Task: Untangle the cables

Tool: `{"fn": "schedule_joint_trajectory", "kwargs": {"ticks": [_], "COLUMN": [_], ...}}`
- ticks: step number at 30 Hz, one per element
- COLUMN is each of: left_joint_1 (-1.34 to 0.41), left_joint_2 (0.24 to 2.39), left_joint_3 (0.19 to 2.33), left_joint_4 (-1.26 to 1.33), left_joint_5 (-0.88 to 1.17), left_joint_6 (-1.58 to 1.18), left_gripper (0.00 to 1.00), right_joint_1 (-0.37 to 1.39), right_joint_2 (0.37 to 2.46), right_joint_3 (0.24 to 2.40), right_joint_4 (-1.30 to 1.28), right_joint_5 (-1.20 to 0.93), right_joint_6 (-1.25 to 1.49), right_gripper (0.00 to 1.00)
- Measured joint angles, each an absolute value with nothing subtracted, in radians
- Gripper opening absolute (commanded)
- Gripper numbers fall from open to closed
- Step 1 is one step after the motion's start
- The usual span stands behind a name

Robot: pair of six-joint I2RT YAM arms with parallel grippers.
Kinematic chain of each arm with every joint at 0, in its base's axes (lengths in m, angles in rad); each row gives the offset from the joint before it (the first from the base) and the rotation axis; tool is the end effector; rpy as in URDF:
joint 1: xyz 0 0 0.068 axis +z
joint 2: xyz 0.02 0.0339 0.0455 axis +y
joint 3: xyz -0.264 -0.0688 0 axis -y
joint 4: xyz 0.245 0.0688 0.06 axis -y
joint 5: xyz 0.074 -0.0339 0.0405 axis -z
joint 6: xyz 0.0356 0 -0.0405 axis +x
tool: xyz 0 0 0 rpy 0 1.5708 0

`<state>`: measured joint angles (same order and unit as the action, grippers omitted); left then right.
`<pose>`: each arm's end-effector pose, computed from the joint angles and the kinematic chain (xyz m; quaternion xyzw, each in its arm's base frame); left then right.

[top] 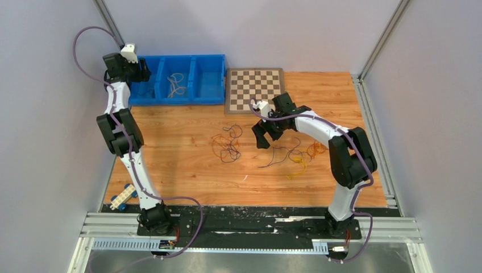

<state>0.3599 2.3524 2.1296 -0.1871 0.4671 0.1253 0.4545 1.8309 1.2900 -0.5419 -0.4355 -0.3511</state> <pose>0.5253 0.1805 0.2631 0.0308 0.8228 -0.0597 0.5644 0.3336 0.1797 0.2000 -0.4194 0.8512 0.2215 0.2247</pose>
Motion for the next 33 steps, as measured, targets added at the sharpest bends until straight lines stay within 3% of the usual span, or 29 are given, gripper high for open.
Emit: {"fn": "schedule_joint_trajectory", "kwargs": {"ticks": [3,4,6,9,16,22,28,33], "left_joint_1": [0.362,0.363,0.363,0.363,0.320,0.048,-0.229,-0.272], "left_joint_2": [2.340,2.327,2.288,2.204,1.911,1.667,1.628,1.627], "left_joint_3": [2.091,2.070,2.025,1.982,1.871,1.627,1.386,1.359], "left_joint_4": [-0.207,-0.212,-0.228,-0.281,-0.488,-0.675,-0.741,-0.752], "left_joint_5": [0.514,0.523,0.539,0.564,0.698,0.813,0.862,0.859], "left_joint_6": [0.092,0.086,0.079,0.082,0.228,0.412,0.438,0.432], "left_gripper": [0.81,0.89,0.95,1.00,1.00,0.98,0.97,0.97], "right_joint_1": [0.448,0.445,0.434,0.402,0.241,0.121,-0.036,-0.219], "right_joint_2": [1.829,1.828,1.819,1.790,1.704,1.629,1.544,1.526], "right_joint_3": [1.290,1.290,1.290,1.290,1.290,1.256,1.205,1.203], "right_joint_4": [-0.543,-0.543,-0.548,-0.566,-0.632,-0.768,-0.918,-0.953], "right_joint_5": [-0.436,-0.436,-0.440,-0.459,-0.533,-0.548,-0.516,-0.398], "right_joint_6": [-0.353,-0.355,-0.359,-0.366,-0.379,-0.462,-0.574,-0.671], "right_gripper": [1.00,1.00,1.00,1.00,1.00,0.99,0.97,0.86]}}
